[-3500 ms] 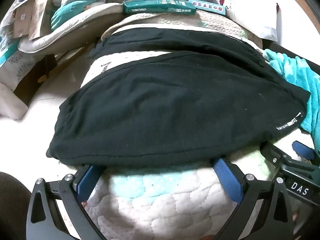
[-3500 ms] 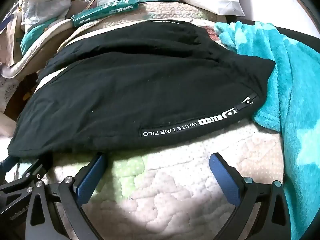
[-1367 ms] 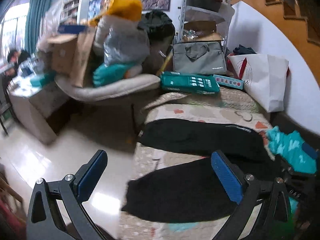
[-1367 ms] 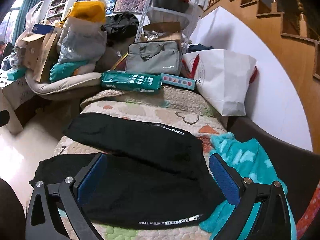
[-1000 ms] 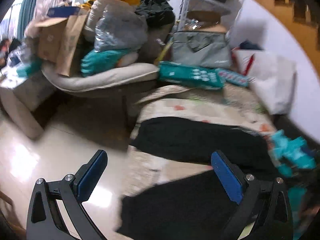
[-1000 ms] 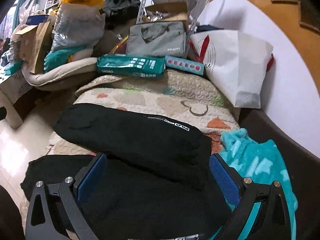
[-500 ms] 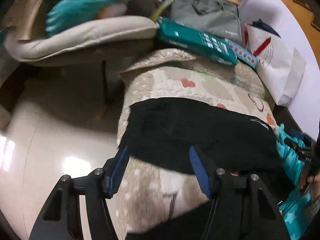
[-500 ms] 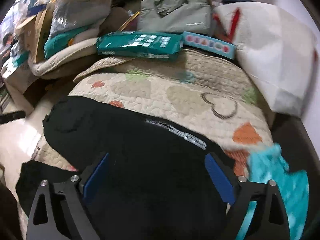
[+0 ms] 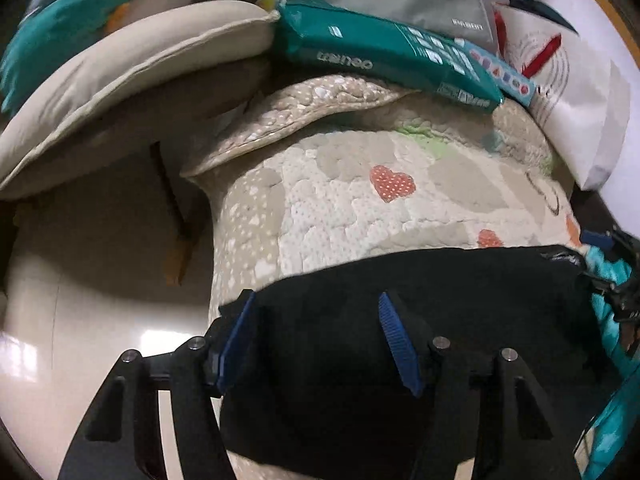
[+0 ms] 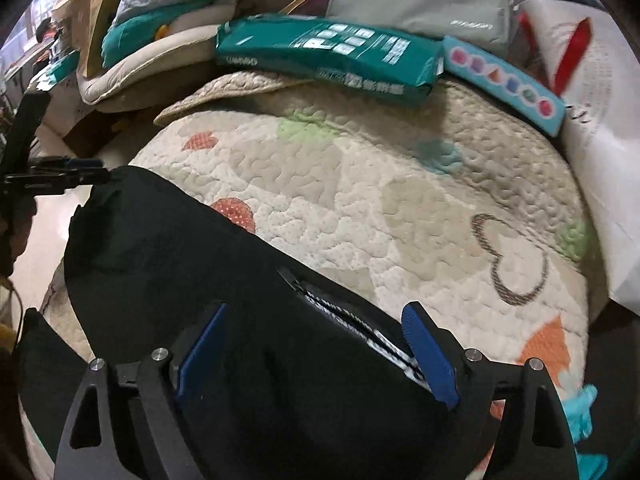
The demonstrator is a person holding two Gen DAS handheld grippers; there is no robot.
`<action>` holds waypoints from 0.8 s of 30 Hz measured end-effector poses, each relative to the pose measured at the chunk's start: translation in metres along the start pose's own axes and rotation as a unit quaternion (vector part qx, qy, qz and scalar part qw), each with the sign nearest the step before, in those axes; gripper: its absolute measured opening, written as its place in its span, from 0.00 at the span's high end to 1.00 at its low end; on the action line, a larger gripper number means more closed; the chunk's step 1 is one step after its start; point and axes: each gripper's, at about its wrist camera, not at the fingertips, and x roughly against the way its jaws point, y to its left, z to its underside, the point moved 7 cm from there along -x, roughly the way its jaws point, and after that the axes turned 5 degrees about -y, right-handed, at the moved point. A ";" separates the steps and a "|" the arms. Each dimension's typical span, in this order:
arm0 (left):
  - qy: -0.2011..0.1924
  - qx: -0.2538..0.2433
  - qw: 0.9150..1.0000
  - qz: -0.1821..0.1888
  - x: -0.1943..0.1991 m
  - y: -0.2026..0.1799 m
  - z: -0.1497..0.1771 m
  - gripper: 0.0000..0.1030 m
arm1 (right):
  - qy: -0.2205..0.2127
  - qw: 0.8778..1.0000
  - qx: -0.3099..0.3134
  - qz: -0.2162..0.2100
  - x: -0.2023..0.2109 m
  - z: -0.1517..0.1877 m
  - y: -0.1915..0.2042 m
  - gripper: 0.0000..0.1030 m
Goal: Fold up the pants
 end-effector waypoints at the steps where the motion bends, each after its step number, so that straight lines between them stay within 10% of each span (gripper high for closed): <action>1: 0.005 -0.012 1.000 -0.001 -0.005 -0.001 -0.002 0.40 | 0.002 1.000 0.001 -0.004 -0.003 -0.001 0.000 0.12; 18: 0.007 -0.051 0.999 -0.001 -0.029 -0.010 0.004 0.37 | 0.025 0.999 0.032 -0.014 -0.028 -0.001 0.005 0.12; 23: 0.001 -0.087 0.996 0.001 -0.021 -0.026 0.008 0.89 | 0.053 0.996 0.067 -0.022 -0.045 0.006 0.014 0.30; 24: 0.002 -0.094 0.996 -0.001 -0.020 -0.029 0.008 0.92 | 0.059 0.996 0.065 -0.035 -0.047 0.008 0.017 0.48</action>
